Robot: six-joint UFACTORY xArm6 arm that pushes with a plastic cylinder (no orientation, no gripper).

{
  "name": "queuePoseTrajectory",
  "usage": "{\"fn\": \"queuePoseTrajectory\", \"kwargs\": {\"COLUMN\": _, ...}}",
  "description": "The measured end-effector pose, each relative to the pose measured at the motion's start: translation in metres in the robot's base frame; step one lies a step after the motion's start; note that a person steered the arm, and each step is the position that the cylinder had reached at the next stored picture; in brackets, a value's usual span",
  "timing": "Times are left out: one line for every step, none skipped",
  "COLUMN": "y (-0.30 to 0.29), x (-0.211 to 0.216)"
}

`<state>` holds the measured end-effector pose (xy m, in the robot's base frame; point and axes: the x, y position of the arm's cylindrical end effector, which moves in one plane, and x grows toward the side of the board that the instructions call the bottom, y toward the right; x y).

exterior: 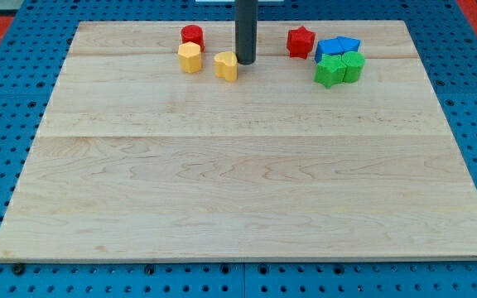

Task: Push the yellow heart below the green star

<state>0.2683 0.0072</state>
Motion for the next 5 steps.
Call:
{"fn": "queuePoseTrajectory", "kwargs": {"y": -0.024, "x": -0.015}}
{"fn": "queuePoseTrajectory", "kwargs": {"y": -0.039, "x": -0.006}}
{"fn": "queuePoseTrajectory", "kwargs": {"y": -0.047, "x": 0.017}}
{"fn": "queuePoseTrajectory", "kwargs": {"y": -0.060, "x": -0.009}}
{"fn": "queuePoseTrajectory", "kwargs": {"y": -0.061, "x": -0.025}}
